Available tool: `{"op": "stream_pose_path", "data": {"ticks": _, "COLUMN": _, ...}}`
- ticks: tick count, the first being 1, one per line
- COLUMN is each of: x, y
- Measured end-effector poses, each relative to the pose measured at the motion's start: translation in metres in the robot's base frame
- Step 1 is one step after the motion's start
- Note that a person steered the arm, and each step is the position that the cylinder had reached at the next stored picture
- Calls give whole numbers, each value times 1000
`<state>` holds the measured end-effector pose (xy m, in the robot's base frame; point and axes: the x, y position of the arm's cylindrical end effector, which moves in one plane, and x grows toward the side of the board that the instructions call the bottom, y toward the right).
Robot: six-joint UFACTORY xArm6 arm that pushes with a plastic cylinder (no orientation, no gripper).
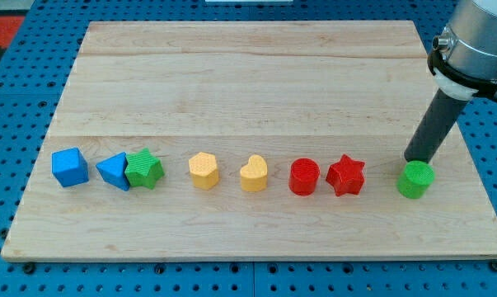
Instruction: Move your arm to the bottom right
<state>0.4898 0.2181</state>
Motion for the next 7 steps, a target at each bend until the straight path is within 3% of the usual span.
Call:
{"op": "stream_pose_path", "data": {"ticks": 6, "x": 1, "y": 4}}
{"op": "stream_pose_path", "data": {"ticks": 7, "x": 1, "y": 40}}
